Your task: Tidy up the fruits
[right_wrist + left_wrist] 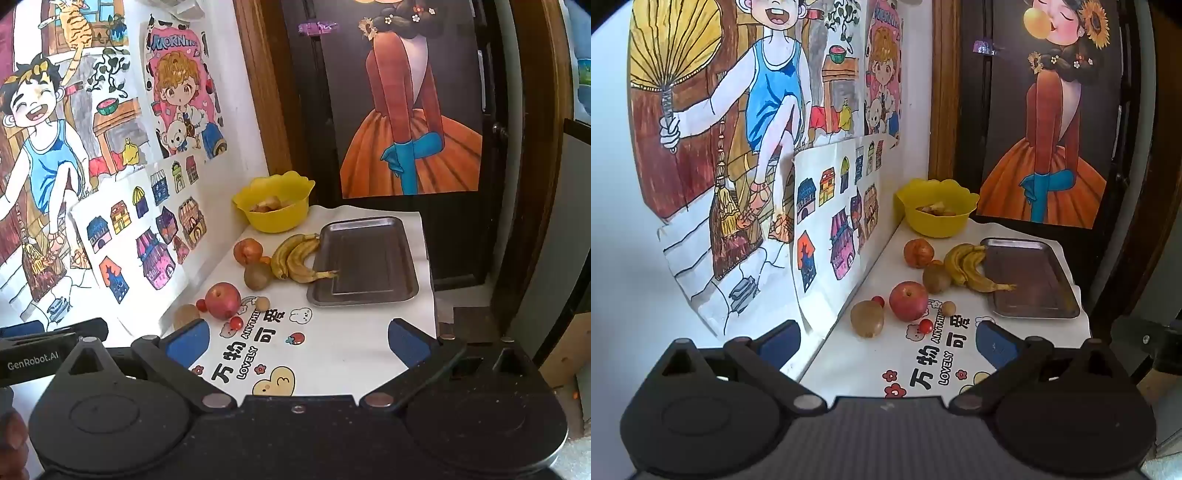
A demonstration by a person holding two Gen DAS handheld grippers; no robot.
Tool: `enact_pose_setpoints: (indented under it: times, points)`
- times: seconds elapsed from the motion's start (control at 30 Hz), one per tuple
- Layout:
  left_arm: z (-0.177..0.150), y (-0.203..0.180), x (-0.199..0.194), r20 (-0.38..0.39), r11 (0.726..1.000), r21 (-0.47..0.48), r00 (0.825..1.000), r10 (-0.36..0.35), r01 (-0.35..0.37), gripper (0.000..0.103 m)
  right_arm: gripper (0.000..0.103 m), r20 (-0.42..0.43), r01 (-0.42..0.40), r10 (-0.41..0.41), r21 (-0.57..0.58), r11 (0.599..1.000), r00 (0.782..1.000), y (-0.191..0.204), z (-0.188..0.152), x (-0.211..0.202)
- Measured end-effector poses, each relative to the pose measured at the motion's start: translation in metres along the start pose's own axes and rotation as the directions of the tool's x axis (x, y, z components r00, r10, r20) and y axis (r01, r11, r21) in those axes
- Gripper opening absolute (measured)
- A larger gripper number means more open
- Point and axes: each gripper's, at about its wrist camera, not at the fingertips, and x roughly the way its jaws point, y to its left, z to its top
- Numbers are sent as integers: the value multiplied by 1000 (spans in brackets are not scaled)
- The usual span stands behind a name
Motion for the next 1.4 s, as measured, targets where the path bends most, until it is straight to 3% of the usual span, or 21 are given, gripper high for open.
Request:
enact_pose_setpoints:
  times: [0.2, 0.3, 1.4]
  points:
    - [-5, 0, 0, 0, 1000, -8, 1000, 7, -7, 103, 102, -10, -1, 1, -6, 1000, 1000, 0, 3, 1]
    - [2, 2, 6, -39, 1000, -12, 999, -2, 2, 103, 102, -15, -2, 2, -12, 1000, 1000, 5, -2, 7]
    - [-1, -1, 12, -71, 999, 5, 997, -38, 38, 103, 102, -84, 18, -18, -6, 1000, 996, 3, -2, 10]
